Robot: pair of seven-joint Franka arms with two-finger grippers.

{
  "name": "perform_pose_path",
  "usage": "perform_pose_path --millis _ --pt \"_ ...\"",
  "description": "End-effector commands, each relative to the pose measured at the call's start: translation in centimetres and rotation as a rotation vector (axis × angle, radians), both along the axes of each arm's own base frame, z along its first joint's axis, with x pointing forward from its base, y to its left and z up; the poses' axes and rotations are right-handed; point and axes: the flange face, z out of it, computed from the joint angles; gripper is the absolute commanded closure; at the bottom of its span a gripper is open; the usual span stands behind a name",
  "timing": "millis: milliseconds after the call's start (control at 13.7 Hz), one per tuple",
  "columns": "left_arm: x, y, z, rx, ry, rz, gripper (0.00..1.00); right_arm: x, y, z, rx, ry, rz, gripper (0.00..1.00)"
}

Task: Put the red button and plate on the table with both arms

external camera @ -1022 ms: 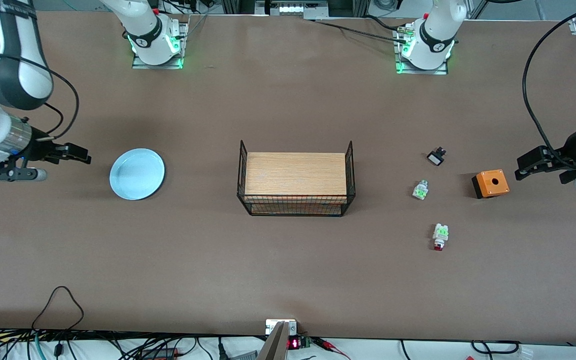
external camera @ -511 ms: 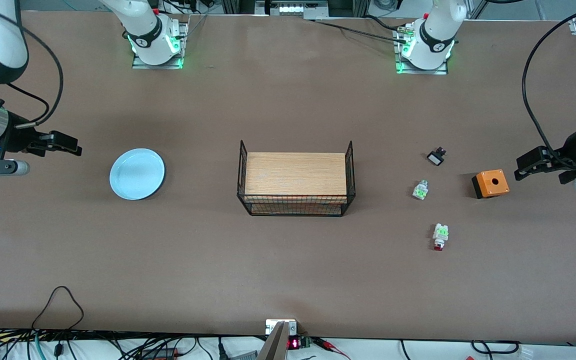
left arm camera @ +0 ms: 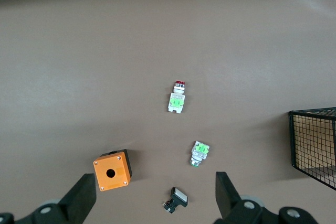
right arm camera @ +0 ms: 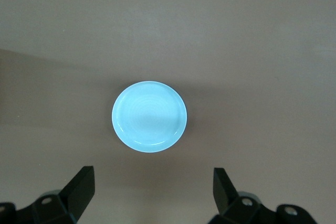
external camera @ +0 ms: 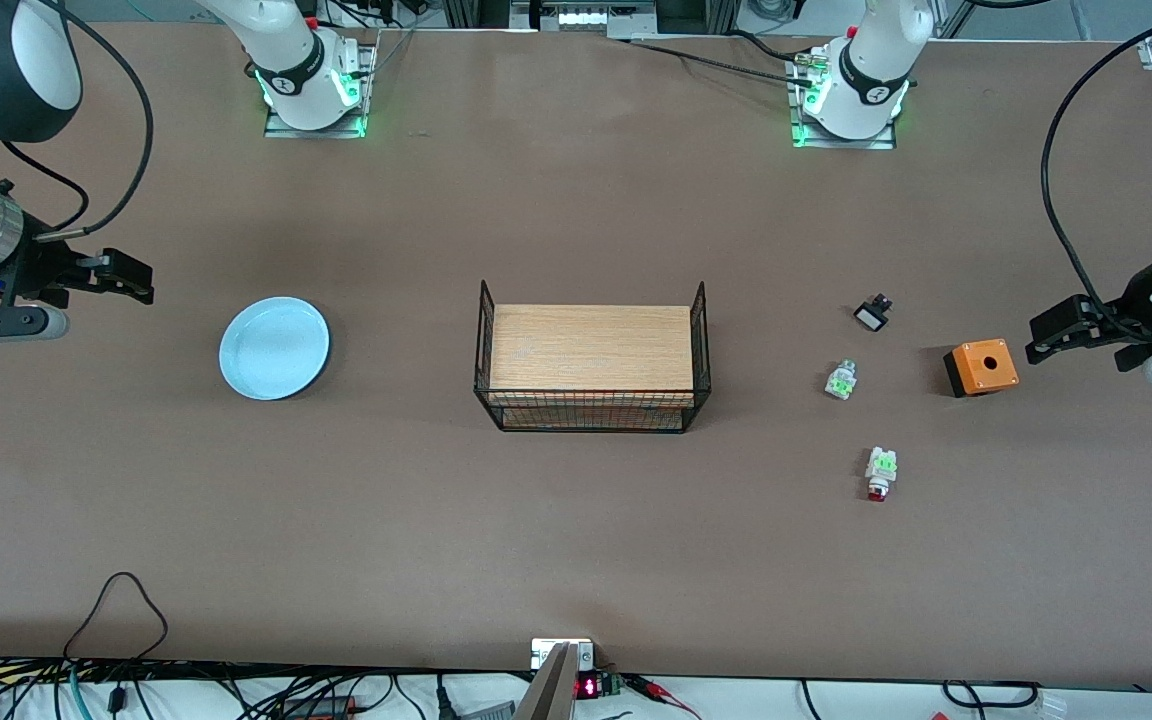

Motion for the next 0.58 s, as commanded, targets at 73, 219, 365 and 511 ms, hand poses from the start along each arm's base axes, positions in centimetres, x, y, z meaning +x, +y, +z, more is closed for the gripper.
perform_pose_path --millis 73,219,365,511 --pt "0.7 -0.2 0.3 -0.009 -0.011 -0.006 0.00 -1.3 -2.2 -0.4 0.001 -0.020 -0.037 0.00" --pt "0.9 0.0 0.1 -0.009 -0.009 -0.002 0.00 -2.1 -2.5 -0.7 -0.002 -0.035 -0.032 0.00" --pt "1.0 0.2 0.0 -0.012 -0.008 0.001 0.00 -2.3 -2.6 -0.6 0.000 -0.016 -0.036 0.00" --pt "1.1 0.3 -0.1 -0.012 -0.008 0.001 0.00 -1.9 -2.6 0.4 -0.001 -0.021 -0.033 0.00"
